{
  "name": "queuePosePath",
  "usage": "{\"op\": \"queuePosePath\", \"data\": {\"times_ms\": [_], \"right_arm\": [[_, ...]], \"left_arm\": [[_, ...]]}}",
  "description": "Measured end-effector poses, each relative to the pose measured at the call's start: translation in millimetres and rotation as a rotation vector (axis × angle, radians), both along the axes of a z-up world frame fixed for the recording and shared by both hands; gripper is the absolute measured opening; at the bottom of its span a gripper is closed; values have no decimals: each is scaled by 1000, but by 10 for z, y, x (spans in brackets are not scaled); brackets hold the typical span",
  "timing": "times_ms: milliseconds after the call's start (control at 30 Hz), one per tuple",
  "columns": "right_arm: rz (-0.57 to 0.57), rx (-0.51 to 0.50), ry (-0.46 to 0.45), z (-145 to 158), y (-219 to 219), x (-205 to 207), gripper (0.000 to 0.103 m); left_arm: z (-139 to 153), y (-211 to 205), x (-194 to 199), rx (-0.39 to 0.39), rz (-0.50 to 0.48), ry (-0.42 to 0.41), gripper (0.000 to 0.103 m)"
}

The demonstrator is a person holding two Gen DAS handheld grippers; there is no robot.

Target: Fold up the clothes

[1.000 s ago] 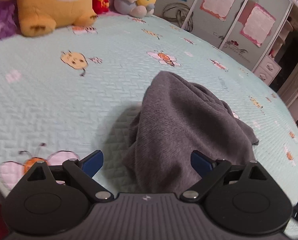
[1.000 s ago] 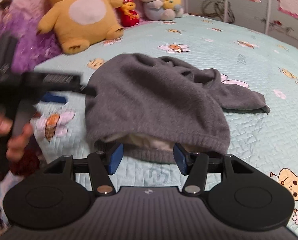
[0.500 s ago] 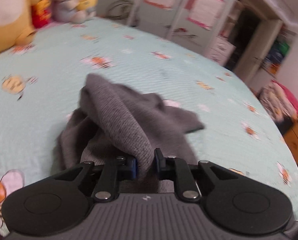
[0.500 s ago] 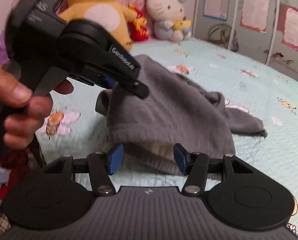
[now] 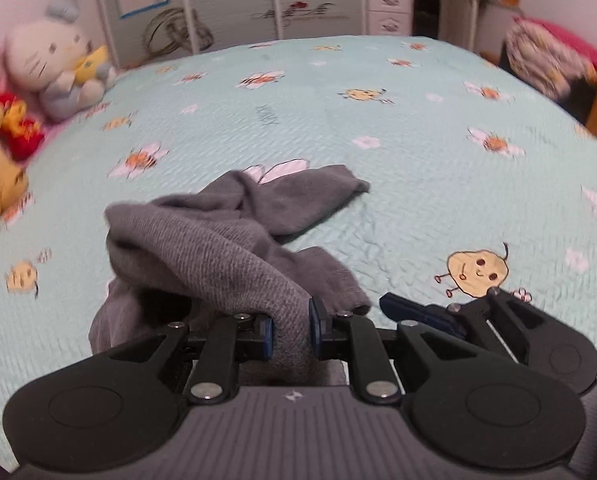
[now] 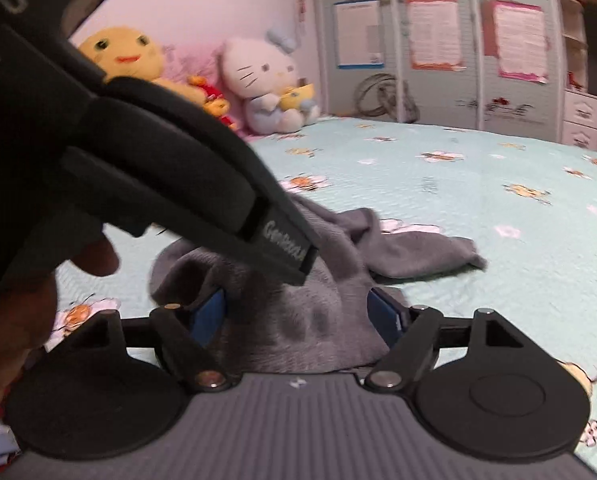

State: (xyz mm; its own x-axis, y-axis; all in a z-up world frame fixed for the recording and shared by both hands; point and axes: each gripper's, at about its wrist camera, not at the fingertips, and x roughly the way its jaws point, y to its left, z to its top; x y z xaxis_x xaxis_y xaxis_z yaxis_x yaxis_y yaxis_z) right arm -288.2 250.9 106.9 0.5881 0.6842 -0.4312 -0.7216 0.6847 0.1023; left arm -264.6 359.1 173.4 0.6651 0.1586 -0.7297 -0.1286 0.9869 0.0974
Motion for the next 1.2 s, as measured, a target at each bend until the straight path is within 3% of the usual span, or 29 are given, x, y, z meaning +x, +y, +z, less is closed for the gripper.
{"op": "queuePosePath", "data": {"times_ms": [100, 167, 233, 267, 600, 733, 1000, 1200], "right_arm": [[-31, 1, -10, -21, -172, 46, 68], [-33, 1, -21, -19, -260, 50, 52], [-29, -3, -31, -22, -333, 42, 23], [-29, -6, -38, -23, -372, 36, 20], [-35, 74, -5, -34, -882, 197, 14], [-43, 114, -2, -10, -1074, 249, 3], [-68, 150, 11, -28, -1404, 352, 2], [-91, 155, 11, -92, -1400, 428, 2]], "left_arm": [[-13, -161, 94, 25, -17, 11, 18], [-14, -273, 167, 38, -25, 18, 18], [-17, -381, 233, 40, -36, 24, 18], [-21, -435, 264, 44, -38, 27, 18], [-38, -868, 480, 113, -47, 37, 19], [-46, -1043, 535, 170, -39, 32, 19], [-67, -1290, 635, 216, -57, 27, 19], [-101, -1375, 702, 228, -75, 28, 21]]}}
